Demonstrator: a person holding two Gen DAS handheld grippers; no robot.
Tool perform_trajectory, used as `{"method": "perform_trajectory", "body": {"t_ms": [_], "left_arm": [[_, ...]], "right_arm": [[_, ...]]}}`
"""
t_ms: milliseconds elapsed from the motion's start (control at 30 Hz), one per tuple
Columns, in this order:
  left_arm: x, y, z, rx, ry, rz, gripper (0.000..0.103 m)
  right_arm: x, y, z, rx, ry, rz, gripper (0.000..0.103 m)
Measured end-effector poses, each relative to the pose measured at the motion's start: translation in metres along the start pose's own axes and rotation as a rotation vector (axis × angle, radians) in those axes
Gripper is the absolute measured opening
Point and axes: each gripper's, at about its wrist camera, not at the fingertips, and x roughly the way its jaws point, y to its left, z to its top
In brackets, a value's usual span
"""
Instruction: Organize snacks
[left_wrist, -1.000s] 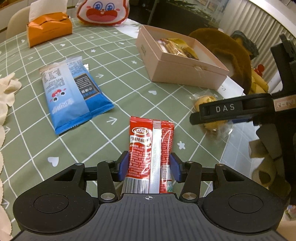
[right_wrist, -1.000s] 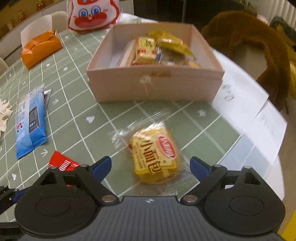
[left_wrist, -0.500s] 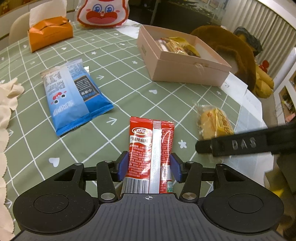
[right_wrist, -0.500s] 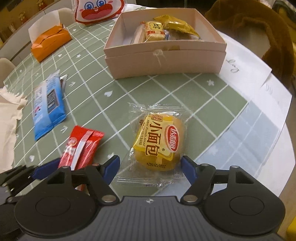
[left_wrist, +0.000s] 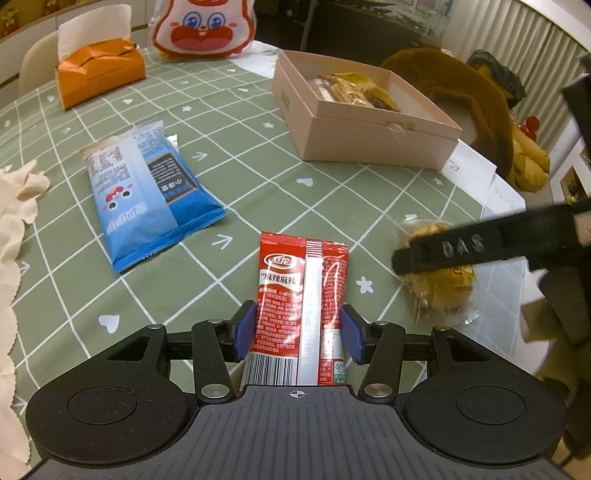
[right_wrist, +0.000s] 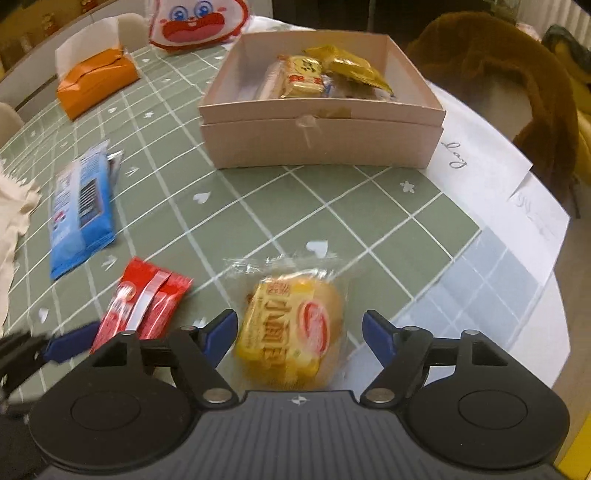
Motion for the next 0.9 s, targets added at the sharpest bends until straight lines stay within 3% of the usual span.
{"method": "perform_trajectory", "body": {"t_ms": [233, 367, 733, 833, 900], "left_arm": [[-0.001, 0.013, 0.003, -0.066, 0.009, -0.052, 0.055], [0.0, 0.017, 0.006, -0.09, 0.023, -0.074, 0.055], [0.003, 0.008, 0.011, -0.05, 0.044, -0.029, 0.051], [-0.004, 0.012, 0.017, -0.09, 0.025, -0.082, 0.049], [-0.018, 0.012, 0.034, -0.085, -0.032, -0.127, 0.048]], "right_arm": [[-0.001, -0.006, 0.0, -0.007, -0.007, 0.031, 0.059], [-0.008, -0.011, -0.005, -0.002, -0.014, 0.037, 0.058], [-0.023, -0.028, -0.022, 0.026, -0.043, 0.048, 0.058], [-0.034, -0.036, -0.022, 0.042, -0.061, 0.055, 0.056], [-0.051, -0.043, -0.016, 0.044, -0.095, 0.075, 0.054]]}}
